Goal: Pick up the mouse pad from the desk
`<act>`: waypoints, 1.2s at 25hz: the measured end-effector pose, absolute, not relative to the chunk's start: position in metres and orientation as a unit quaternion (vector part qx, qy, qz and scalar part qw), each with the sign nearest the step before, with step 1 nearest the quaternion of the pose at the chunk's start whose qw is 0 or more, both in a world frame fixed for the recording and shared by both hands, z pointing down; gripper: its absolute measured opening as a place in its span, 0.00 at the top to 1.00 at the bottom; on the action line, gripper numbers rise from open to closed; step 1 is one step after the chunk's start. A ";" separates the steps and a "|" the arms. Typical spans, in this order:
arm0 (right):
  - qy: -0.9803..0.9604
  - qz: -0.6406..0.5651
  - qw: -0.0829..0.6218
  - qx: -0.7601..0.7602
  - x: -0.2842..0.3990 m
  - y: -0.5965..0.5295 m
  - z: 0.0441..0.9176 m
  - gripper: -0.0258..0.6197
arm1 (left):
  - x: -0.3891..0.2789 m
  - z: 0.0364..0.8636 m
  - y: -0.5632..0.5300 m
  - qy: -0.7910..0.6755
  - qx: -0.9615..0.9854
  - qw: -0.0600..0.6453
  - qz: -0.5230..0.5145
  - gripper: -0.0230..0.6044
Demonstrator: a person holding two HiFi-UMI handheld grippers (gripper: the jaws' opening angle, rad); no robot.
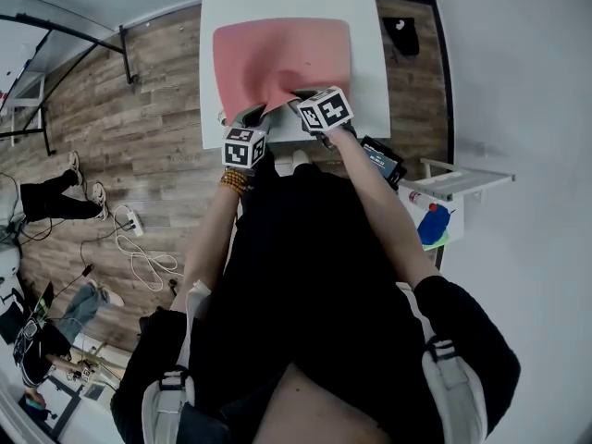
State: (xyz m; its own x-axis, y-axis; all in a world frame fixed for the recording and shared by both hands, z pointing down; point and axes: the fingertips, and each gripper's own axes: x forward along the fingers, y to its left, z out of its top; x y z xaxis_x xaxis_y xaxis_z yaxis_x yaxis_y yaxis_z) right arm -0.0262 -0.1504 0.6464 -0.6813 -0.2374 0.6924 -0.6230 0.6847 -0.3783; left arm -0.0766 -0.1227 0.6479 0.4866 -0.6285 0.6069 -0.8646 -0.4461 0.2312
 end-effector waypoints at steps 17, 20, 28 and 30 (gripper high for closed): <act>-0.894 0.217 0.300 0.253 -0.035 -0.151 0.610 0.88 | -0.087 0.611 -0.126 -0.481 0.820 0.260 0.168 0.90; -0.899 0.208 0.289 0.256 -0.036 -0.153 0.601 0.88 | -0.088 0.603 -0.128 -0.490 0.817 0.265 0.149 0.90; -0.913 0.187 0.242 0.272 -0.039 -0.162 0.571 0.88 | -0.093 0.571 -0.139 -0.510 0.812 0.264 0.103 0.90; -0.915 0.182 0.233 0.274 -0.037 -0.162 0.566 0.88 | -0.093 0.565 -0.141 -0.514 0.812 0.261 0.092 0.90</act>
